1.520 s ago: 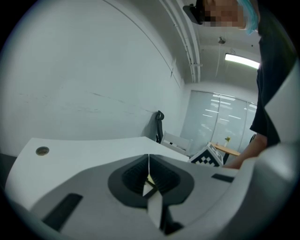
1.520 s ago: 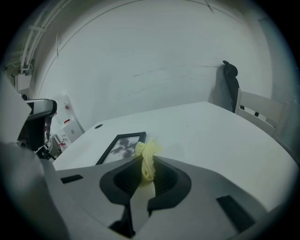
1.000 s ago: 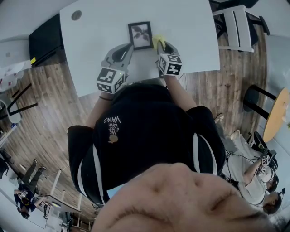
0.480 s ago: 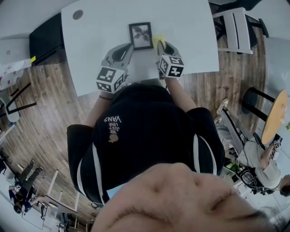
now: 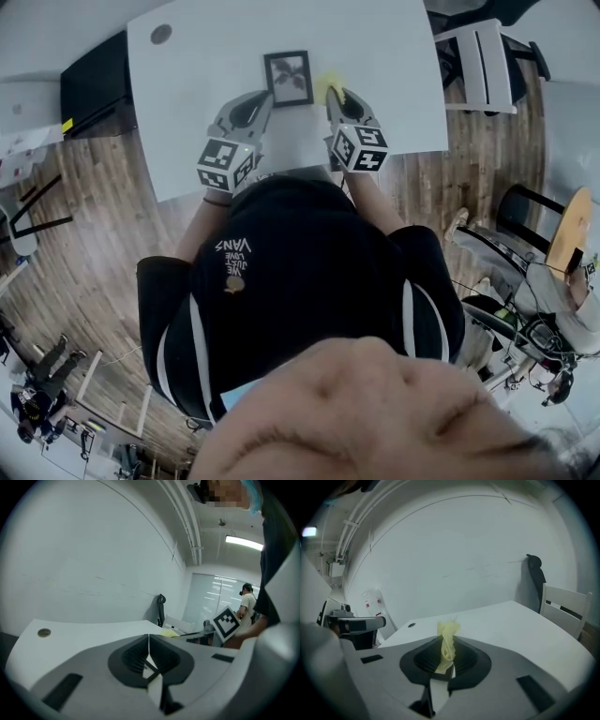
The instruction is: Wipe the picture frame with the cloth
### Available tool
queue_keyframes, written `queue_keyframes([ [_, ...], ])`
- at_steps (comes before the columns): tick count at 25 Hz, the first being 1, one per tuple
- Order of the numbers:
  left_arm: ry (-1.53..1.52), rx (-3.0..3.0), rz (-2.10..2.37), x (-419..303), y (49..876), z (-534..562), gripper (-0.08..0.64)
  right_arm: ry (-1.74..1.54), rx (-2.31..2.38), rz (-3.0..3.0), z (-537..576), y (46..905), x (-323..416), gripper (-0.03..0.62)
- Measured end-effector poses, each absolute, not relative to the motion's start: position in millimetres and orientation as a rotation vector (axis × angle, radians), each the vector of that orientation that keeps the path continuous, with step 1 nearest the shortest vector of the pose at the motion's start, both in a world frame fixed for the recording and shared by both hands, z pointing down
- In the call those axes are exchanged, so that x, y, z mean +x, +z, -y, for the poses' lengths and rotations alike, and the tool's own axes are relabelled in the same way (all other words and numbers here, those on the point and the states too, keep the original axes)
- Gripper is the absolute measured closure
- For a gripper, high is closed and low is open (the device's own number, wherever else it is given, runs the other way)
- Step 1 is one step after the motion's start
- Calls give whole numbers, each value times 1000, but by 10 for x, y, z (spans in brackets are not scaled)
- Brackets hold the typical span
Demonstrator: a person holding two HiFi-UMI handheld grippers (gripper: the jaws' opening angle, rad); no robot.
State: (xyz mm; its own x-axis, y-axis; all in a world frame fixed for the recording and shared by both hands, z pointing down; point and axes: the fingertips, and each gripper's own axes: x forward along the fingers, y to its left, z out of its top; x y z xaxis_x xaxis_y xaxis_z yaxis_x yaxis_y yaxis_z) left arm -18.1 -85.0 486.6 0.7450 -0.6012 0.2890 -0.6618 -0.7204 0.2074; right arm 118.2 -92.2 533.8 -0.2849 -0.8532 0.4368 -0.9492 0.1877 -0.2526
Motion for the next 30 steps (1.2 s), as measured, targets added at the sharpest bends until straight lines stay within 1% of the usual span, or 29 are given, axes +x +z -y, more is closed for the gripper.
queue_keyframes([
  [12, 285, 2654, 1011, -246, 4813, 874, 543, 619, 1737, 2413, 829, 4755, 1103, 545],
  [30, 275, 2646, 1026, -331, 4809, 816, 543, 609, 1667, 2468, 671, 4662, 882, 545],
])
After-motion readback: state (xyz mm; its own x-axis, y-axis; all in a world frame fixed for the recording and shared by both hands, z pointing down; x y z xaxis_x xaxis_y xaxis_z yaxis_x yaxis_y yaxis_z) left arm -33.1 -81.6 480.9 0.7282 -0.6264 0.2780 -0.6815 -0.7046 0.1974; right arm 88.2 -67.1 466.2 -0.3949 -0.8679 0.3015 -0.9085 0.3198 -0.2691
